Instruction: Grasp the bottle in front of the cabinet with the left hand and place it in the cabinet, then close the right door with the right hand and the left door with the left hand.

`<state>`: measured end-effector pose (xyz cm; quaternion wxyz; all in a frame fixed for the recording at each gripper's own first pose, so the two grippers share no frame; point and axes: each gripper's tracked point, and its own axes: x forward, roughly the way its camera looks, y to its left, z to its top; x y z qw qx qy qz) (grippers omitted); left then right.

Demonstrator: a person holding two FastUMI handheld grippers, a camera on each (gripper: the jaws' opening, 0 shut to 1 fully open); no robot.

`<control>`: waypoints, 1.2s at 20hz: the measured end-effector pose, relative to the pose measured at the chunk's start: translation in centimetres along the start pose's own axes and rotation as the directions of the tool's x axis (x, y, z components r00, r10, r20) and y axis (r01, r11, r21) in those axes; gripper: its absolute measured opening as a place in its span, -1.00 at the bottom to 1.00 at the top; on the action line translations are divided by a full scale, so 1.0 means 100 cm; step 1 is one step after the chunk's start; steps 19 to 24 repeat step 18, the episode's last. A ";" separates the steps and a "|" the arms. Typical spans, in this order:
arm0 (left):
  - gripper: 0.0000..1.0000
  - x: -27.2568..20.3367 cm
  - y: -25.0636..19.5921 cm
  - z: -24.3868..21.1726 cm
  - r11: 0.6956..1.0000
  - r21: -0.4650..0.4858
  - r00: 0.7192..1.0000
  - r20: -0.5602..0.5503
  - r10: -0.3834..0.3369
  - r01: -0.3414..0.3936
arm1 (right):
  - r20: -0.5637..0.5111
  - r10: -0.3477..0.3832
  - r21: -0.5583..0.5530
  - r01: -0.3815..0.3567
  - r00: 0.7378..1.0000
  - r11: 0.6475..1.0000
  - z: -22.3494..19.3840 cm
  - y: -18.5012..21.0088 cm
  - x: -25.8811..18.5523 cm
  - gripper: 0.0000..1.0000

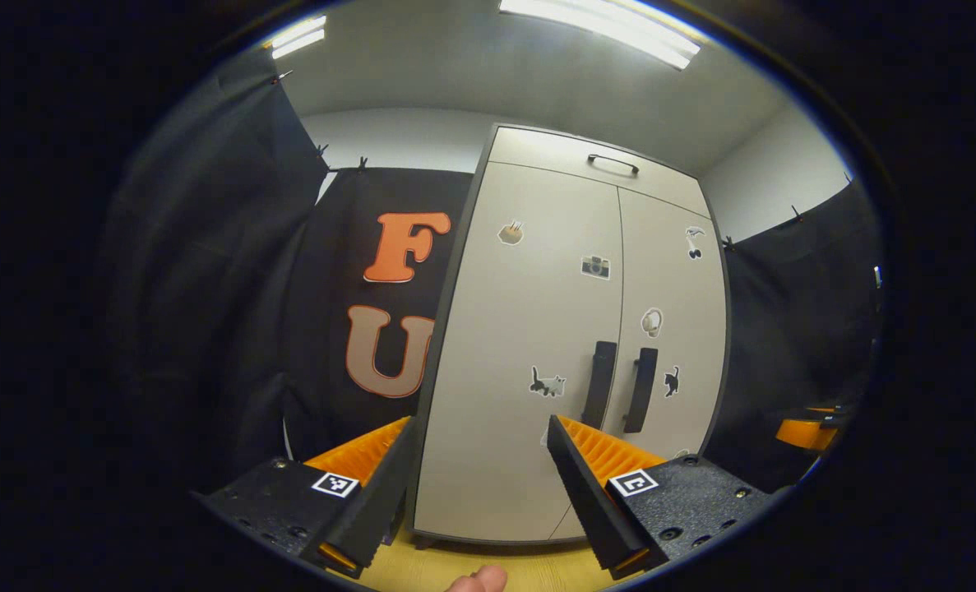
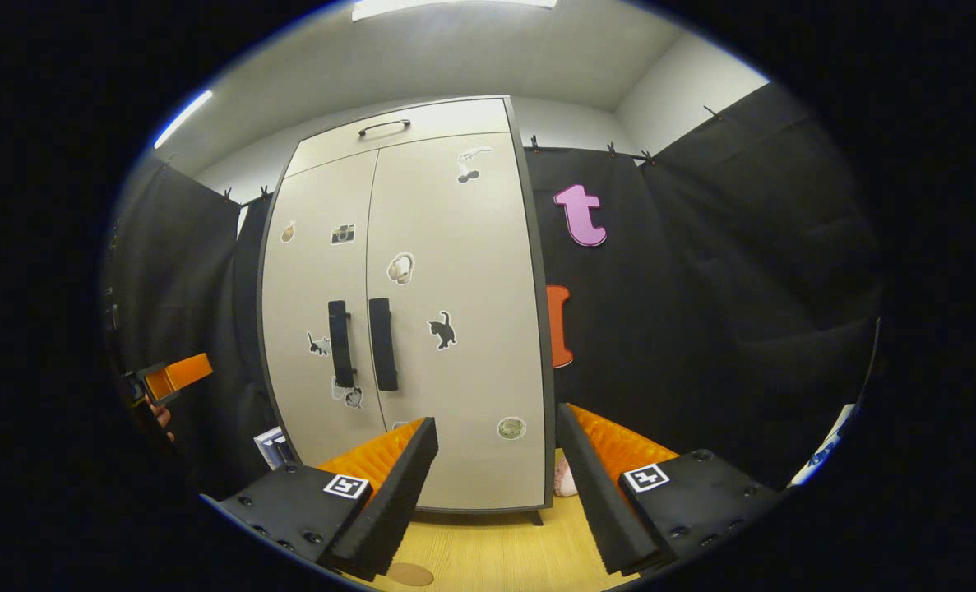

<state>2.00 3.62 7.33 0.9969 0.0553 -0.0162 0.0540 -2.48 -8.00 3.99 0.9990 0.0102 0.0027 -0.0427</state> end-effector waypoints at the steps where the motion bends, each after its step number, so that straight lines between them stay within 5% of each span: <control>1: 0.92 -0.004 0.005 -0.004 1.000 -0.004 1.000 -0.008 0.011 -0.011 | 0.003 -0.003 -0.003 0.003 1.000 1.000 0.001 -0.001 0.000 0.92; 24: 0.92 -0.015 0.006 -0.023 1.000 0.016 1.000 -0.025 0.010 -0.009 | -0.001 -0.015 -0.013 0.014 1.000 1.000 -0.003 0.000 -0.003 0.92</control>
